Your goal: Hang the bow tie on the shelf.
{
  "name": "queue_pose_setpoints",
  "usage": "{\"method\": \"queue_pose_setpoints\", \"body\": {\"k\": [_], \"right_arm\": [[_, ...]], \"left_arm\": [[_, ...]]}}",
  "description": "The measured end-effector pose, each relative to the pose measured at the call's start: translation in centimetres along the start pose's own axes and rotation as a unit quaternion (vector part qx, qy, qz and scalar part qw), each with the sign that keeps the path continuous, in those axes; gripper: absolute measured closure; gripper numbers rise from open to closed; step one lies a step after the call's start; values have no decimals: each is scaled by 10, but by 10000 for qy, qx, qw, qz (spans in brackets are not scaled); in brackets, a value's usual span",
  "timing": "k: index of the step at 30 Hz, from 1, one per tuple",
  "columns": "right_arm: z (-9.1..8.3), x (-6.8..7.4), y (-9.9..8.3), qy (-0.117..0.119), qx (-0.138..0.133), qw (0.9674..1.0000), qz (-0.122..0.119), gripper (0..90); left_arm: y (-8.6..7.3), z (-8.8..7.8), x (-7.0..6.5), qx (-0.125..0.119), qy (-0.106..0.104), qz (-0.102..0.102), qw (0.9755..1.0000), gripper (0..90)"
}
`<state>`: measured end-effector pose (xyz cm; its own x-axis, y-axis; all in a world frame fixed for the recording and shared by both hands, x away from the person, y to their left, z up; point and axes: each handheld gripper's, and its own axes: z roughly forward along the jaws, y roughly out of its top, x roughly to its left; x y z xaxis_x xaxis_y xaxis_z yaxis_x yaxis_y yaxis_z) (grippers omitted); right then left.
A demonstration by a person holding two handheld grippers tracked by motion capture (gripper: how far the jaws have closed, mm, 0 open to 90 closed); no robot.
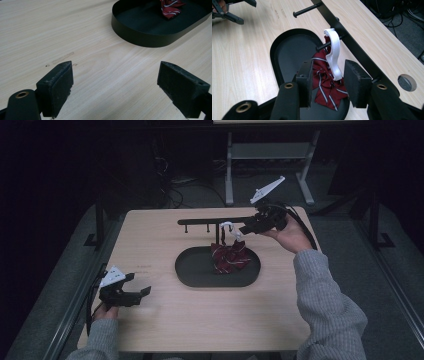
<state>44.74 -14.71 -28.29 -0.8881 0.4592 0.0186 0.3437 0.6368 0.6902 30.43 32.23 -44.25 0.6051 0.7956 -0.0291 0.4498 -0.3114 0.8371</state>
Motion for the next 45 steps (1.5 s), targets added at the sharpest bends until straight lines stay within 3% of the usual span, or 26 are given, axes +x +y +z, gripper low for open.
{"method": "queue_pose_setpoints", "body": {"k": [45], "right_arm": [[-19,8,-39,9,-189,9995,271,503]], "left_arm": [[0,0,-1,6,-9,48,10000,130]]}}
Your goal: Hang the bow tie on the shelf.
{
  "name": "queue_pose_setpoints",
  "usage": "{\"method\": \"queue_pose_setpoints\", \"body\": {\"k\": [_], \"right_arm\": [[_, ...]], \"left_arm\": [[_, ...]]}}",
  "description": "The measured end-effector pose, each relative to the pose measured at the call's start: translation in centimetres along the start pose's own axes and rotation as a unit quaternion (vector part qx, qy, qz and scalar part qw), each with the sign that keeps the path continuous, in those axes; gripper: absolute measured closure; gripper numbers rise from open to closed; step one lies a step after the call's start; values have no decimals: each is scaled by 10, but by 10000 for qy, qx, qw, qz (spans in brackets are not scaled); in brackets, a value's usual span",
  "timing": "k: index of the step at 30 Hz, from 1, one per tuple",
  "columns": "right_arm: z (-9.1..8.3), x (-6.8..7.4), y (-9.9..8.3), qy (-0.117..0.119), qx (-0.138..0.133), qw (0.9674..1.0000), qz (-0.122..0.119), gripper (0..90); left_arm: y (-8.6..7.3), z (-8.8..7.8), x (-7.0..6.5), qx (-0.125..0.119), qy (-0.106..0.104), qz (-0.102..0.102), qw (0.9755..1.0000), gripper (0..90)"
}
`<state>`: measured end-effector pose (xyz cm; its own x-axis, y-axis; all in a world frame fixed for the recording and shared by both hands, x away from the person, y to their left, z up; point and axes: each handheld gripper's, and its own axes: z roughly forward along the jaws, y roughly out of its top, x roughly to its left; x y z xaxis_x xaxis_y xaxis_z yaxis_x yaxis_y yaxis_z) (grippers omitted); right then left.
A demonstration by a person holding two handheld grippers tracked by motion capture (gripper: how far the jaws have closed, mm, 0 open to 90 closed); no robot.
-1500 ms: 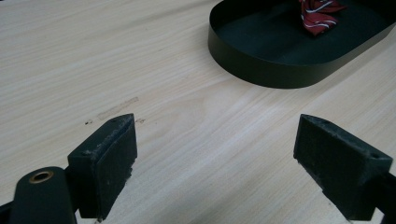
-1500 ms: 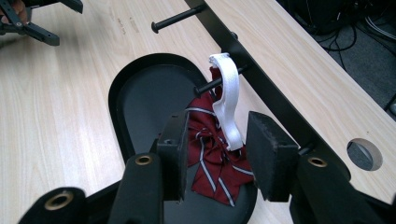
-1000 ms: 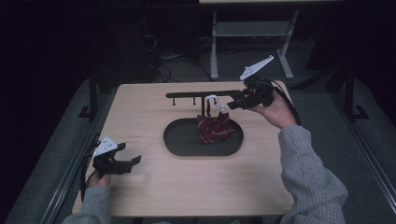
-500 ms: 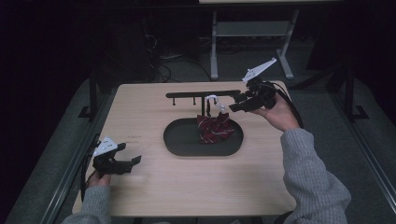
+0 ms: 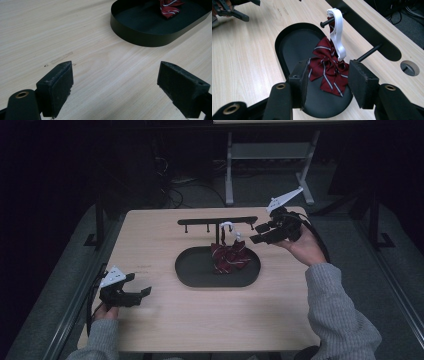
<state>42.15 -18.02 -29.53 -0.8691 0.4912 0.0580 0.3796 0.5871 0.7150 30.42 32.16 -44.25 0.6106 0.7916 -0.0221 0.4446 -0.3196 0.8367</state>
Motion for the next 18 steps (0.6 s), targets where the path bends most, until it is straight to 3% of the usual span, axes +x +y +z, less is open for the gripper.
{"method": "queue_pose_setpoints", "body": {"k": [18], "right_arm": [[-8,1,-26,42,-78,9998,198,496]], "left_arm": [[0,0,0,5,8,-11,10000,130]]}}
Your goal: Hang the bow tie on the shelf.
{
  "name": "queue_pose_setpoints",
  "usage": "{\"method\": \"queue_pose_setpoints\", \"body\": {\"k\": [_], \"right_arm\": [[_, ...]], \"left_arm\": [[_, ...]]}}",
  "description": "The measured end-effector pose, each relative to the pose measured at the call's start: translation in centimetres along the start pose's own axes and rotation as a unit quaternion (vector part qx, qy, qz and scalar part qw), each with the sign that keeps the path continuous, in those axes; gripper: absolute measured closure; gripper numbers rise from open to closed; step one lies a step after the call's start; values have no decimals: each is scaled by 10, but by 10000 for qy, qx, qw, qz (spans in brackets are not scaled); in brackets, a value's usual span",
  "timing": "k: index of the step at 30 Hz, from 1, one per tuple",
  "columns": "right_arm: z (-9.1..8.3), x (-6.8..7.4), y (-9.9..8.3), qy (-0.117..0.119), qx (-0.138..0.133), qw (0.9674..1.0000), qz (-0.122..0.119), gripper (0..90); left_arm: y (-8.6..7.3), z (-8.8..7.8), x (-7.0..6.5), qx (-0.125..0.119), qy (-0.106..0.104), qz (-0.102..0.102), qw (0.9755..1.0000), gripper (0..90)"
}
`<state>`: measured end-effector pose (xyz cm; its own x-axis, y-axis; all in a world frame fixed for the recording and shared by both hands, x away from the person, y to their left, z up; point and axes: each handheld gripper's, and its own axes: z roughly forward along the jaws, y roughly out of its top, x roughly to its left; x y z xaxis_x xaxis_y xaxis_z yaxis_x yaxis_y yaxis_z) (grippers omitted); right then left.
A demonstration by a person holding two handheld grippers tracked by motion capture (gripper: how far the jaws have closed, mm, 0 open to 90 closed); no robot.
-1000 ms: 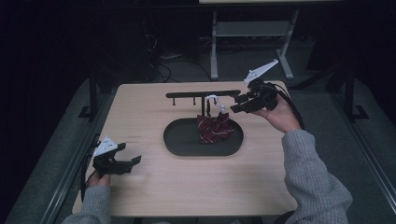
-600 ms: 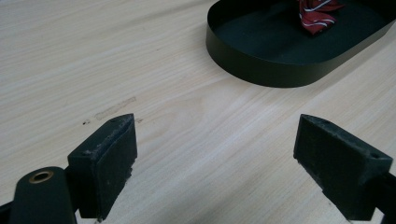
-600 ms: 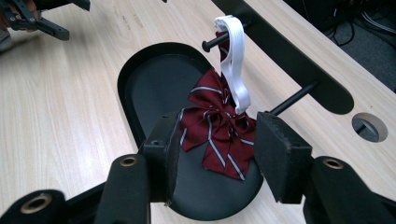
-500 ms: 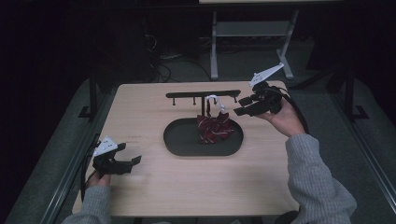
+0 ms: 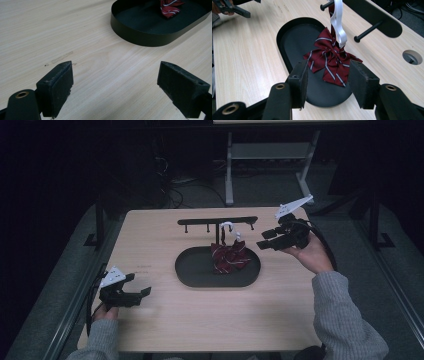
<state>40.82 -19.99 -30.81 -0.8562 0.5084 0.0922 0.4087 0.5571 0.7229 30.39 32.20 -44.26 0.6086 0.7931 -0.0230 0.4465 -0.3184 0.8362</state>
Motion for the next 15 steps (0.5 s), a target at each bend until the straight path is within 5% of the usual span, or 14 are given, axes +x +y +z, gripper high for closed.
{"method": "queue_pose_setpoints", "body": {"k": [15], "right_arm": [[-2,3,-20,9,-29,10000,77,481]], "left_arm": [[0,0,0,17,-10,9,10000,131]]}}
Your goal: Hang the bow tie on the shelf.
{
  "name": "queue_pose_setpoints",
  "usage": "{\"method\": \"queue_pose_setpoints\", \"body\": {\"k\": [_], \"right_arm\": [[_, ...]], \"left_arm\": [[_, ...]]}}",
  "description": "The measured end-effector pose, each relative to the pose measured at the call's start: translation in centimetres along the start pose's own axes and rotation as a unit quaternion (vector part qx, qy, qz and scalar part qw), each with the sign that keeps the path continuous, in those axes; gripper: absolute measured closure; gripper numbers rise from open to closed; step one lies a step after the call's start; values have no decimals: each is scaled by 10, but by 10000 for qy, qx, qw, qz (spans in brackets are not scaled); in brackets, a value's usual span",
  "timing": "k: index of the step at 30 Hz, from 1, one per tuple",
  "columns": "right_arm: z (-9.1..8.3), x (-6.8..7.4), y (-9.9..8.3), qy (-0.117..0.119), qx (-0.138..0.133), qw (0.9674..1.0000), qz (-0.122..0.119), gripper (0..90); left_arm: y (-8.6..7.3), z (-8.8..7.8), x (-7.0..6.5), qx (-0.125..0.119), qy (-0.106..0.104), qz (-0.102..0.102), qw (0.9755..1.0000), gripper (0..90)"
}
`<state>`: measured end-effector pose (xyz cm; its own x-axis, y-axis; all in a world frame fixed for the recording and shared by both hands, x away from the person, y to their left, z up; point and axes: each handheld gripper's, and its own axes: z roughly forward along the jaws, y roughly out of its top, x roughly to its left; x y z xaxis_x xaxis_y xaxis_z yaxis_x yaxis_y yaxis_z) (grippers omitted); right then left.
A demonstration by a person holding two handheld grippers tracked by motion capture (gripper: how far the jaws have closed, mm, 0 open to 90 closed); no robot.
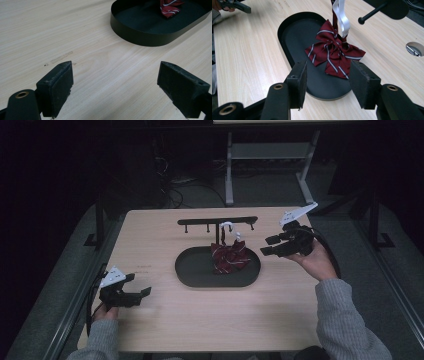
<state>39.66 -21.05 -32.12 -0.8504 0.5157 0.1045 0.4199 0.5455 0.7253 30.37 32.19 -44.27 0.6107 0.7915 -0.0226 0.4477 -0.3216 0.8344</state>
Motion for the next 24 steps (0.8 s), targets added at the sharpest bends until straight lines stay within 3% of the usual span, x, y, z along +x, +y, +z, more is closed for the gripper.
{"method": "queue_pose_setpoints", "body": {"k": [24], "right_arm": [[-2,4,-37,-70,51,9997,209,440]], "left_arm": [[0,1,-1,32,-8,-1,10000,130]]}}
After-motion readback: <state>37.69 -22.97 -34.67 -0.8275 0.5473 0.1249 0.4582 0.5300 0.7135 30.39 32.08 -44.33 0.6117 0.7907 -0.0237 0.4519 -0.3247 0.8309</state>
